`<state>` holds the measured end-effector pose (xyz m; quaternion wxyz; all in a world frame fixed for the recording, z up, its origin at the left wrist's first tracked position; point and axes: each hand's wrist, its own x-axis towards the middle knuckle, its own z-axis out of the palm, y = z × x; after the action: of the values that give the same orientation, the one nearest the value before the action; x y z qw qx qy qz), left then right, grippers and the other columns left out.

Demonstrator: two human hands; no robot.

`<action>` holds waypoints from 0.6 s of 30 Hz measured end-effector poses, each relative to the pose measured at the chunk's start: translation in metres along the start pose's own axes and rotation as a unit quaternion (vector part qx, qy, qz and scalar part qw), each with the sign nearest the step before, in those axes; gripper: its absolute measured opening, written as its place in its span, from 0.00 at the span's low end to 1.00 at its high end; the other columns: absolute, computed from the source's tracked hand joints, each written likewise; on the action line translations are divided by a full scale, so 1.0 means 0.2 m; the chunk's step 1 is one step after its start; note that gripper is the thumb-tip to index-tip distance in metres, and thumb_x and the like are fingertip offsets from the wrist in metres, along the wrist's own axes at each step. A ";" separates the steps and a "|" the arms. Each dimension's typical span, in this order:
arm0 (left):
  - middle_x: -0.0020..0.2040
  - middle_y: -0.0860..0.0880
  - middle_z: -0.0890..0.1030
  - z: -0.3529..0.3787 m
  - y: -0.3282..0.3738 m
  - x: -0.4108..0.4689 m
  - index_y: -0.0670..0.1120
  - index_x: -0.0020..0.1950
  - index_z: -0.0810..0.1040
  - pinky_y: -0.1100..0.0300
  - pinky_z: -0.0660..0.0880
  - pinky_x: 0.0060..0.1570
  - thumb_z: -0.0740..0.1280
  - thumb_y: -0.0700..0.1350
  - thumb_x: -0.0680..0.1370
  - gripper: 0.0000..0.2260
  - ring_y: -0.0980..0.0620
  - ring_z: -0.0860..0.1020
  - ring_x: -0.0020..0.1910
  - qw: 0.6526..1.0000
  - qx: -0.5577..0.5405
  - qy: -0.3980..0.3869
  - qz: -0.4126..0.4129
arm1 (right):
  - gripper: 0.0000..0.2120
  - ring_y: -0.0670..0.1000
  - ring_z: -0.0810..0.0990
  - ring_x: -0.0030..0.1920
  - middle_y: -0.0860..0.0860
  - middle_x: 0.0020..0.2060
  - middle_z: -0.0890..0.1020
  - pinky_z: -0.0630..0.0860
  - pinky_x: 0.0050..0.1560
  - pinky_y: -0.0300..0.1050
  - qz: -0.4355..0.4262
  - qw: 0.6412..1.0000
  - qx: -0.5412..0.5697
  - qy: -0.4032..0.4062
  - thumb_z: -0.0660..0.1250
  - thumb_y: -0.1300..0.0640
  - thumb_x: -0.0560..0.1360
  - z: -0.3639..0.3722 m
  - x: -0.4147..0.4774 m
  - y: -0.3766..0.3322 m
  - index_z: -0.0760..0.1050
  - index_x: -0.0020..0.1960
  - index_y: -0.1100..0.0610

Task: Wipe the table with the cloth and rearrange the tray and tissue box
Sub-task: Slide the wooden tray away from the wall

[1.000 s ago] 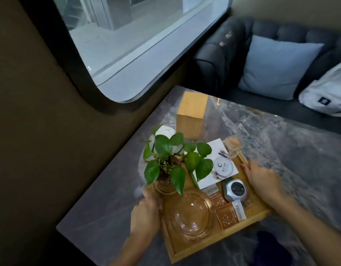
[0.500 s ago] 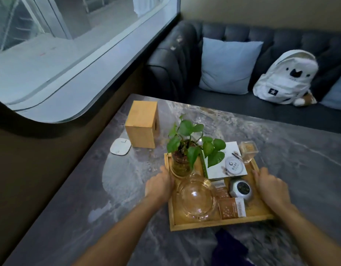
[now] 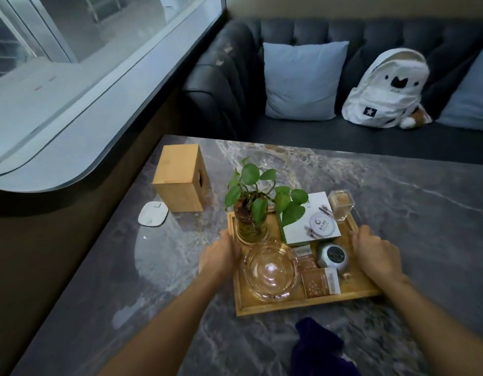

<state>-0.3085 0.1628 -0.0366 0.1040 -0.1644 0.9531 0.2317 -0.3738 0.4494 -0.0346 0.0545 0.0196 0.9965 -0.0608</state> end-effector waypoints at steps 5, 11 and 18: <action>0.54 0.39 0.80 -0.07 0.00 -0.03 0.41 0.58 0.73 0.49 0.75 0.51 0.58 0.52 0.79 0.17 0.40 0.78 0.53 0.999 -0.030 -0.006 -0.017 | 0.13 0.63 0.78 0.49 0.61 0.53 0.76 0.69 0.40 0.51 0.018 0.999 0.025 0.024 0.56 0.53 0.78 -0.03 -0.05 -0.05 0.70 0.53 0.63; 0.51 0.41 0.82 -0.10 -0.06 -0.22 0.42 0.56 0.74 0.50 0.76 0.48 0.59 0.50 0.78 0.14 0.42 0.79 0.50 0.997 -0.049 0.058 -0.006 | 0.13 0.62 0.76 0.51 0.61 0.56 0.75 0.69 0.46 0.51 0.009 0.991 0.089 0.098 0.56 0.56 0.78 -0.14 -0.26 -0.10 0.71 0.57 0.63; 0.70 0.46 0.71 0.04 -0.24 -0.57 0.47 0.71 0.64 0.52 0.65 0.67 0.50 0.64 0.72 0.33 0.46 0.68 0.68 0.996 0.002 0.070 0.052 | 0.22 0.59 0.71 0.62 0.57 0.64 0.73 0.67 0.61 0.56 -0.001 0.988 0.157 0.017 0.59 0.45 0.76 -0.17 -0.69 -0.18 0.67 0.65 0.57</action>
<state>-0.1853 0.1574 -0.0323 0.0256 -0.1306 0.9658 0.2226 -0.2424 0.4140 0.0182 0.0340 0.0276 0.9755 -0.2158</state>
